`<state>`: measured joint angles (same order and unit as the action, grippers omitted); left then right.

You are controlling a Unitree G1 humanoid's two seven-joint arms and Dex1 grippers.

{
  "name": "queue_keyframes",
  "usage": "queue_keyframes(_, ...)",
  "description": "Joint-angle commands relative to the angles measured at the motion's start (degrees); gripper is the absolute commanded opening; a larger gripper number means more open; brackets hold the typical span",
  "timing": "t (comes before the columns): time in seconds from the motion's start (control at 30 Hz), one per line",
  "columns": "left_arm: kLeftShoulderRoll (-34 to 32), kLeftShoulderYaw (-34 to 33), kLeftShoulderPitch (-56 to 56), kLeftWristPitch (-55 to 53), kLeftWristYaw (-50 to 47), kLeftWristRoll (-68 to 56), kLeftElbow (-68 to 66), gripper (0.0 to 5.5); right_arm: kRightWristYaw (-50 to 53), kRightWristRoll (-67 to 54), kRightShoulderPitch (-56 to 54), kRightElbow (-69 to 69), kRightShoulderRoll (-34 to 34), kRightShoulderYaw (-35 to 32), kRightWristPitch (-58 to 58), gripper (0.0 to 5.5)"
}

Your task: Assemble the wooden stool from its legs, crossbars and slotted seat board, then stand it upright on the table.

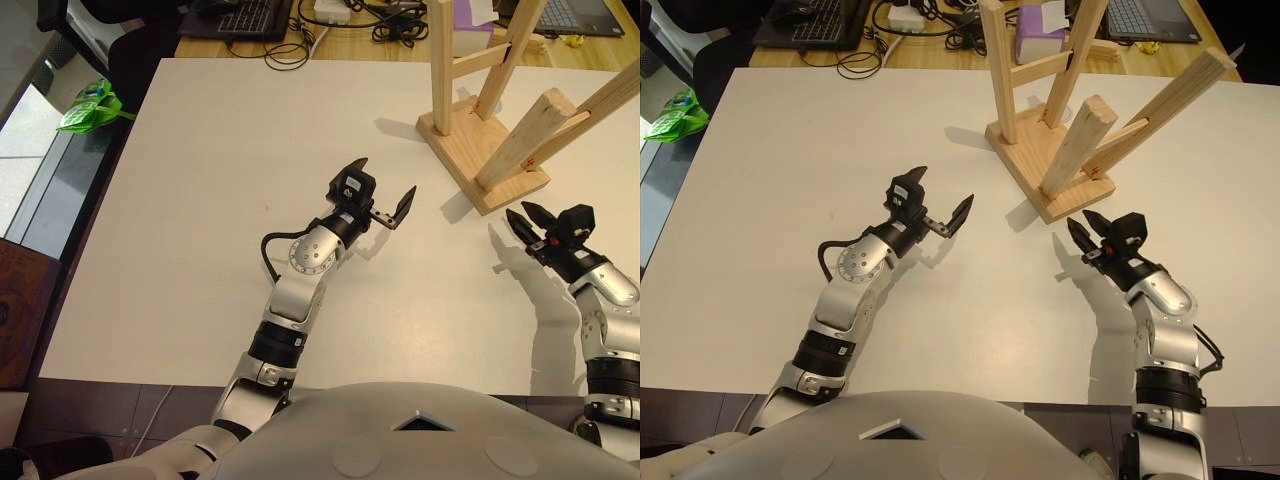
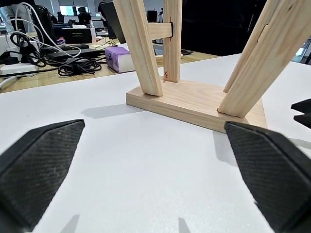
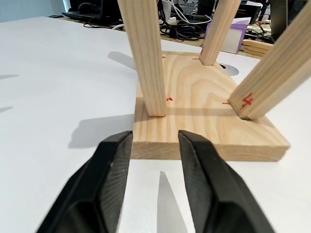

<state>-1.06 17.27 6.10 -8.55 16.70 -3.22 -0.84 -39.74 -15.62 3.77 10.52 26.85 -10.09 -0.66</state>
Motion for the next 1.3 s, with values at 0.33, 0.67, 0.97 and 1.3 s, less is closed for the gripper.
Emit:
queue_keyframes(0.33, 1.11, 0.34, 0.7, 0.14, 0.23, 0.7, -0.79, 5.4, 5.79, 6.07, -5.24, 1.58, -2.38, 5.1, -0.1, 2.29)
queue_keyframes(0.67, 1.18, 0.4, 1.16, 0.47, 0.77, 0.79, -1.07, 5.4, 10.64, 8.42, -8.52, 5.22, -3.98, 5.56, -4.0, 2.29)
queue_keyframes(0.97, 0.89, 0.08, 1.24, 0.33, 1.11, 0.73, -0.73, 5.4, 10.54, 8.4, -12.93, 12.18, -4.4, 6.46, -2.03, 1.98)
queue_keyframes(1.3, -10.92, -13.63, 6.18, -2.69, 6.87, -5.15, 0.1, 5.4, 6.67, 7.66, -13.23, 25.57, -5.75, 6.4, -11.68, 1.04)
